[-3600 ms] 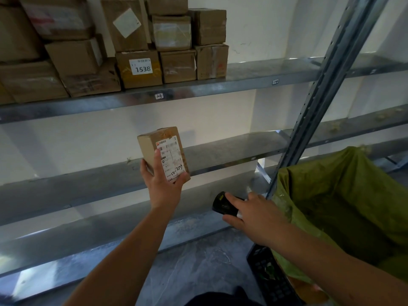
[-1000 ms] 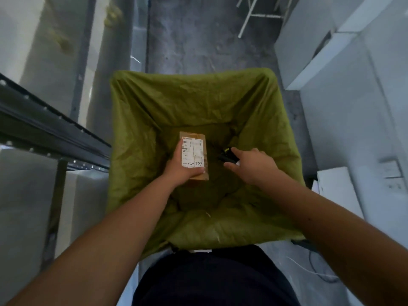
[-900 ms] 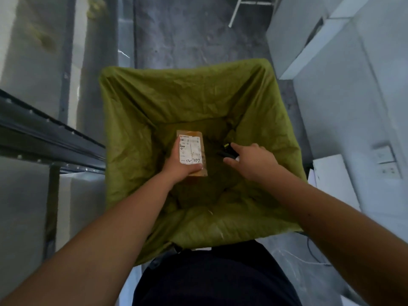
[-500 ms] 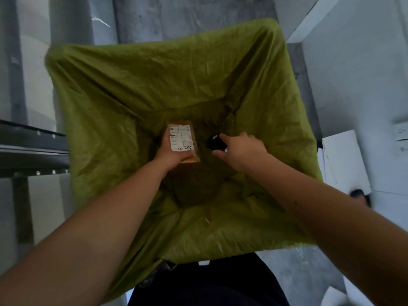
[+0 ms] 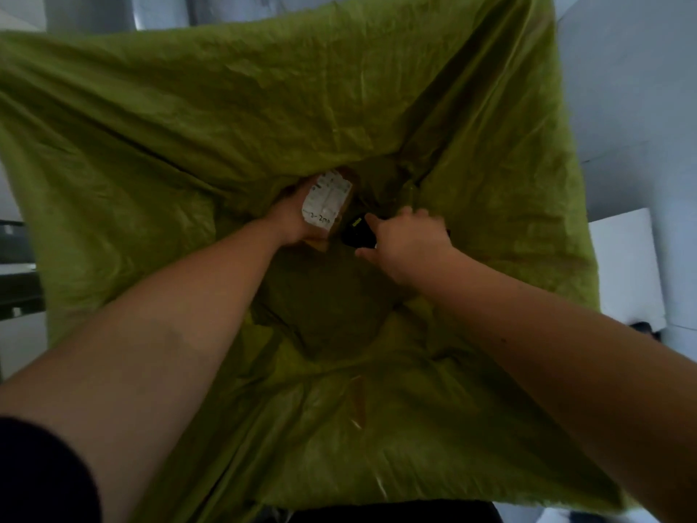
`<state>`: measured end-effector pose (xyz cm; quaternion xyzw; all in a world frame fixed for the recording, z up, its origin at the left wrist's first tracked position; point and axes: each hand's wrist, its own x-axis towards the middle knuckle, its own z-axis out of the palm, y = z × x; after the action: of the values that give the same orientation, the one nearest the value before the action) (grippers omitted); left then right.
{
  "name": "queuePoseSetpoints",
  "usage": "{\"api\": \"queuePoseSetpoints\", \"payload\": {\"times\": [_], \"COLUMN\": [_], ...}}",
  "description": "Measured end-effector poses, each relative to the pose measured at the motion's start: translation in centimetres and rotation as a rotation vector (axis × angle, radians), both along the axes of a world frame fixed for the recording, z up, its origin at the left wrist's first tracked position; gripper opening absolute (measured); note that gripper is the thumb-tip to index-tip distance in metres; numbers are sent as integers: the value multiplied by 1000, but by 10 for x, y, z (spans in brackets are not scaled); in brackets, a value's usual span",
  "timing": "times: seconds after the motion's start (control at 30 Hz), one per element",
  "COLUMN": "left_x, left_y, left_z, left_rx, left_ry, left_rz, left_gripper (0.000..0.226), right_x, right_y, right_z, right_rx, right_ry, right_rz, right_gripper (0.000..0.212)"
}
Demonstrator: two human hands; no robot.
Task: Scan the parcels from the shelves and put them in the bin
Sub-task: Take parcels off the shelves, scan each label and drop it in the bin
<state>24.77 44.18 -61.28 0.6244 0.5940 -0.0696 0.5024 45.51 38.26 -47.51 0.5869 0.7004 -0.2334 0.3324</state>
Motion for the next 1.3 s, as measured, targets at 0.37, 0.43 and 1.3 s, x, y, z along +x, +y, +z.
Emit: {"api": "queuePoseSetpoints", "payload": {"times": [0.37, 0.43, 1.3], "left_x": [15, 19, -13], "left_y": [-8, -4, -45], "left_z": [0, 1, 85], "left_rx": [204, 244, 251], "left_ry": [422, 446, 423], "left_rz": [-175, -242, -201], "left_gripper": [112, 105, 87], "right_x": [5, 5, 2], "right_y": [-4, -4, -27], "right_z": [-1, -2, 27], "right_rx": [-27, -21, 13], "right_ry": [0, -4, -8], "right_rz": [72, 77, -36], "right_gripper": [76, 76, 77]}}
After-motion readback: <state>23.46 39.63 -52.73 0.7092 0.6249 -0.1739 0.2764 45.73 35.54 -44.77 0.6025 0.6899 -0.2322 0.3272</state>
